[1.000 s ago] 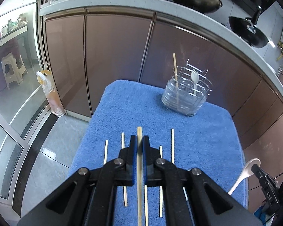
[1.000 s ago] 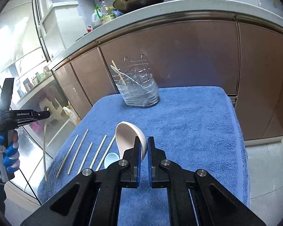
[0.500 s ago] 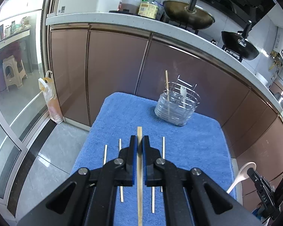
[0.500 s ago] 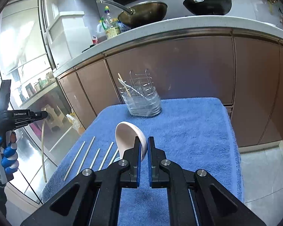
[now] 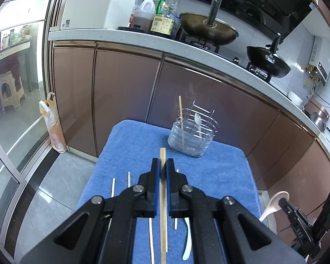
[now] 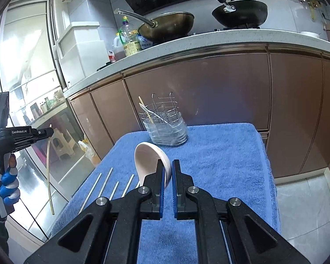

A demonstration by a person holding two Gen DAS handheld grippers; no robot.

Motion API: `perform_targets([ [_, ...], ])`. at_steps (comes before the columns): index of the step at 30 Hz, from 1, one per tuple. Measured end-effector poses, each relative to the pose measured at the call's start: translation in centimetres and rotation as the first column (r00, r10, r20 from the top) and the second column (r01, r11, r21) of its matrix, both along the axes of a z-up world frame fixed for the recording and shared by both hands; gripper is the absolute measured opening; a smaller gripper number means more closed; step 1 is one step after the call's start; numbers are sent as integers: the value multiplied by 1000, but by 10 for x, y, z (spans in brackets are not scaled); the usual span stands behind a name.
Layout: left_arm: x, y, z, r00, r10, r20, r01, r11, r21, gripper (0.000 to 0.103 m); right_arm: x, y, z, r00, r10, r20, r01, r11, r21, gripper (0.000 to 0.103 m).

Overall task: Organize utensils
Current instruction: 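Lift the spoon and chopstick and carry both toward the wire holder, then open the right tool to drop the spoon into the holder while the left tool drops the chopstick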

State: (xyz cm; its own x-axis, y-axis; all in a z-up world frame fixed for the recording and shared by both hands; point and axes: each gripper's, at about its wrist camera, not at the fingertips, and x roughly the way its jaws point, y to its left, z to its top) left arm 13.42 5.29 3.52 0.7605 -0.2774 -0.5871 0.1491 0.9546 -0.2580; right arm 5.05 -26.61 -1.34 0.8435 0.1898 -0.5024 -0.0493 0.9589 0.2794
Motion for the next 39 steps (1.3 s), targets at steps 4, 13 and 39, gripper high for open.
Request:
perform_targets([
  [4,3,-5,5,1000,-11,13,11,1000,-16,5,5,-1,0,1000,-1,3,1,1000,7,6],
  [13,28,-18,19,998,-33,45,36,997,-72,5,31,-6,9,1000,-1,20,1,1000,9,6],
  [39,273,-107,35,911,189,366,-118,971,-209,5,255,30,46,957,-57,284,137,952,-272,6],
])
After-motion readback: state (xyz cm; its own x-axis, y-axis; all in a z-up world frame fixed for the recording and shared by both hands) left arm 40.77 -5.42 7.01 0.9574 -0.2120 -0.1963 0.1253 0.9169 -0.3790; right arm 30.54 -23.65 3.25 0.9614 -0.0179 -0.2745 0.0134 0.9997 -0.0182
